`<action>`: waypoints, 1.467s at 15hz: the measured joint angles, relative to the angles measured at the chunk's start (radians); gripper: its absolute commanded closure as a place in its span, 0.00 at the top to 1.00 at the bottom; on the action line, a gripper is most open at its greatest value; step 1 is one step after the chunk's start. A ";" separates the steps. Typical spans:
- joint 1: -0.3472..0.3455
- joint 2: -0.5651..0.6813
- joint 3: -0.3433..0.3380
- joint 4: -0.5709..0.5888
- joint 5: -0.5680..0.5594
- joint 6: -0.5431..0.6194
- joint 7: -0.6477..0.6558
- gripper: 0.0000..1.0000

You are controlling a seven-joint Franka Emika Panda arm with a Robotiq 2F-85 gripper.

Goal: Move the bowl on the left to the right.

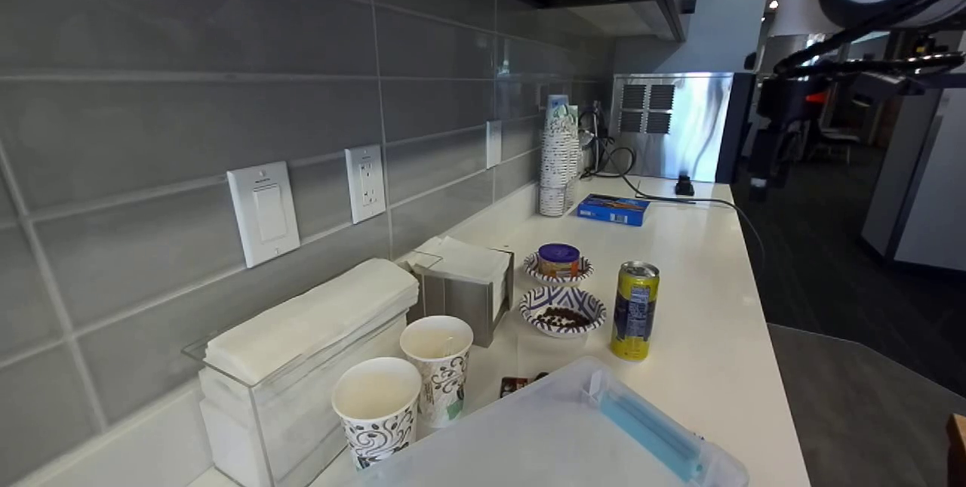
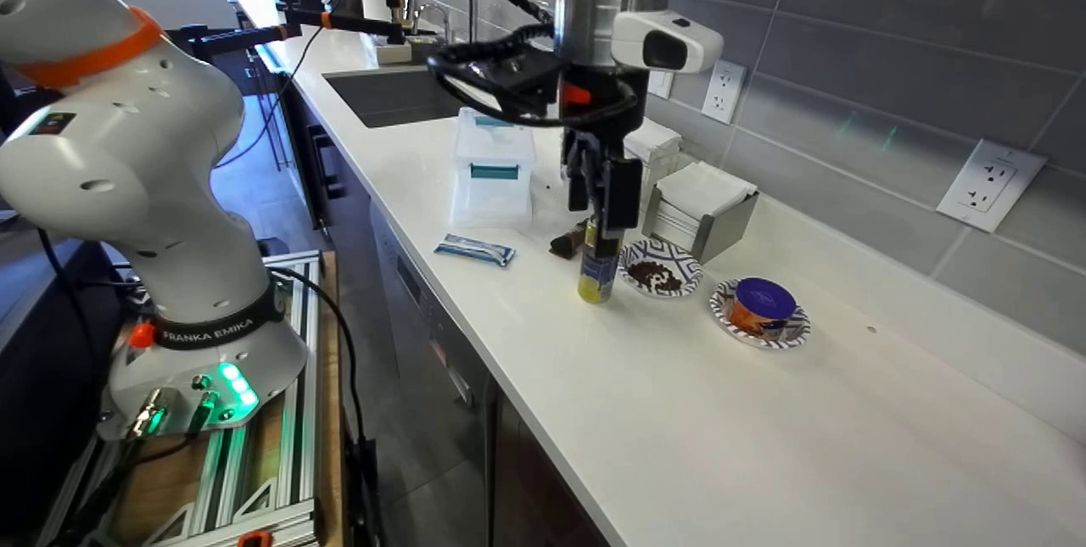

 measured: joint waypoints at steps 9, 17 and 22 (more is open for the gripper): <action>0.112 0.313 0.013 0.062 0.332 0.356 -0.046 1.00; 0.093 0.553 0.062 0.196 0.547 0.380 -0.109 0.83; 0.054 0.655 0.120 0.239 0.595 0.477 -0.117 0.72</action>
